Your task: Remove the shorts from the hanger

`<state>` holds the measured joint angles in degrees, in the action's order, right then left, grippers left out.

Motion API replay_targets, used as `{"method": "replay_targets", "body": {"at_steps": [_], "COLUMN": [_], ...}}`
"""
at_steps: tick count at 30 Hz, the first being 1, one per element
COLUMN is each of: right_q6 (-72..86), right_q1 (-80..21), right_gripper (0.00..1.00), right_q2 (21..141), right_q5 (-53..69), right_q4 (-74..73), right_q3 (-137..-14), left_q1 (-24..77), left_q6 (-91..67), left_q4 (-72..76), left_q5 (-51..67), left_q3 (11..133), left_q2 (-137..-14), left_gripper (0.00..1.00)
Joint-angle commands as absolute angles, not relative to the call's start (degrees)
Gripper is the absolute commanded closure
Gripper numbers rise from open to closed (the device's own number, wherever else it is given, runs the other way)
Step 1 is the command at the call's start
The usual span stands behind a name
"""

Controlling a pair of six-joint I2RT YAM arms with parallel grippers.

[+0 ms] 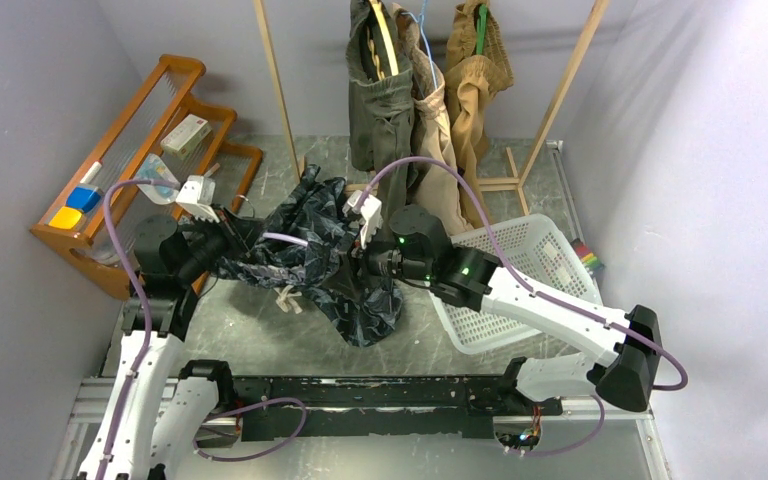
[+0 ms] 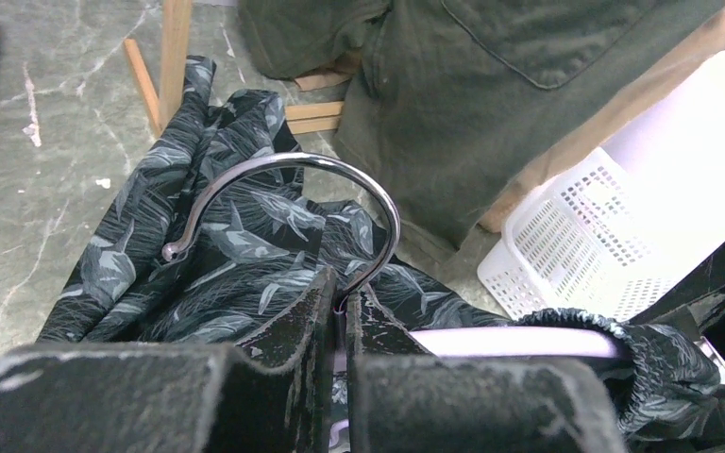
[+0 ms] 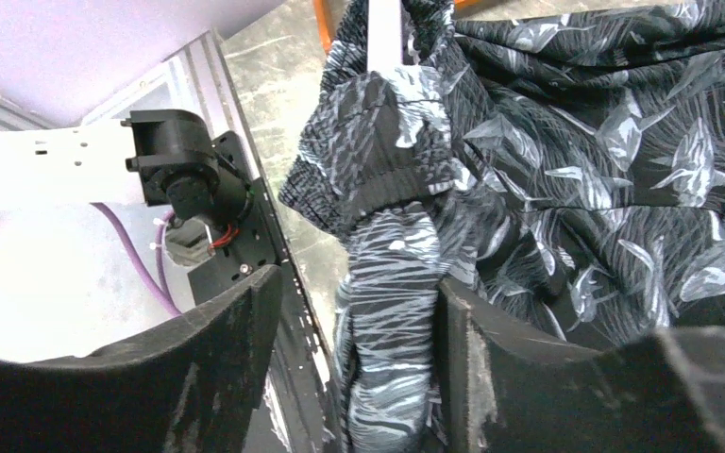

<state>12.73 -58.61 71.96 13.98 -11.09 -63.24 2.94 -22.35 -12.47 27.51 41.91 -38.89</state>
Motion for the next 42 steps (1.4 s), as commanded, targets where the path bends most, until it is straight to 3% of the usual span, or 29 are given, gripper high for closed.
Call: {"method": "replay_targets", "body": {"at_steps": [1, 5, 10, 15, 18, 27, 28, 31, 33, 37, 42], "right_q6": [12.3, 12.3, 11.1, 12.0, 12.2, 9.5, 9.4, 8.9, 8.6, 7.7, 8.9], "right_q1": [-58.7, -58.8, -58.7, -58.9, -58.8, -58.9, -59.0, -59.0, -59.0, -59.0, -59.1], "right_gripper": [0.35, 0.24, 0.20, 0.20, 0.28, 0.72, 0.71, 0.47, 0.38, 0.30, 0.29], "right_q2": [71.4, 70.2, 70.8, 73.1, 74.0, 76.8, 77.2, 78.1, 78.5, 78.1, 81.3], "right_q5": [12.8, 7.4, 2.5, 6.0, 8.9, 10.8, 11.4, 10.2, 7.7, 6.8, 9.1], "right_q4": [-12.3, -13.1, -15.4, -14.7, -13.2, -15.6, -15.3, -16.0, -16.9, -15.1, -13.7], "right_q3": [-65.2, -65.8, -67.6, -69.7, -69.6, -71.4, -71.5, -72.5, -73.9, -73.8, -74.9], "left_q1": [2.9, 2.9, 2.9, 2.9, 2.9, 2.9, 2.9, 2.9, 2.9, 2.9, 2.9], "left_q6": [-22.6, -21.6, -21.6, -17.8, -17.2, -16.7, -16.8, -16.5, -16.2, -15.6, -15.2], "left_q4": [-12.4, -14.1, -14.3, -18.0, -18.7, -19.9, -20.0, -20.1, -20.4, -21.2, -21.5], "left_q5": [23.8, 22.0, 24.5, 25.4, 25.4, 25.8, 25.8, 26.0, 25.7, 25.7, 25.2], "left_q3": [43.1, 44.3, 45.2, 47.5, 48.0, 48.9, 49.0, 49.2, 49.3, 49.8, 49.1], "left_q2": [-36.8, -35.9, -36.6, -38.5, -38.2, -39.2, -39.3, -39.7, -39.9, -40.7, -40.3], "left_gripper": [0.93, 0.93, 0.93, 0.93, 0.93, 0.93, 0.93, 0.93, 0.93, 0.93, 0.93]}}
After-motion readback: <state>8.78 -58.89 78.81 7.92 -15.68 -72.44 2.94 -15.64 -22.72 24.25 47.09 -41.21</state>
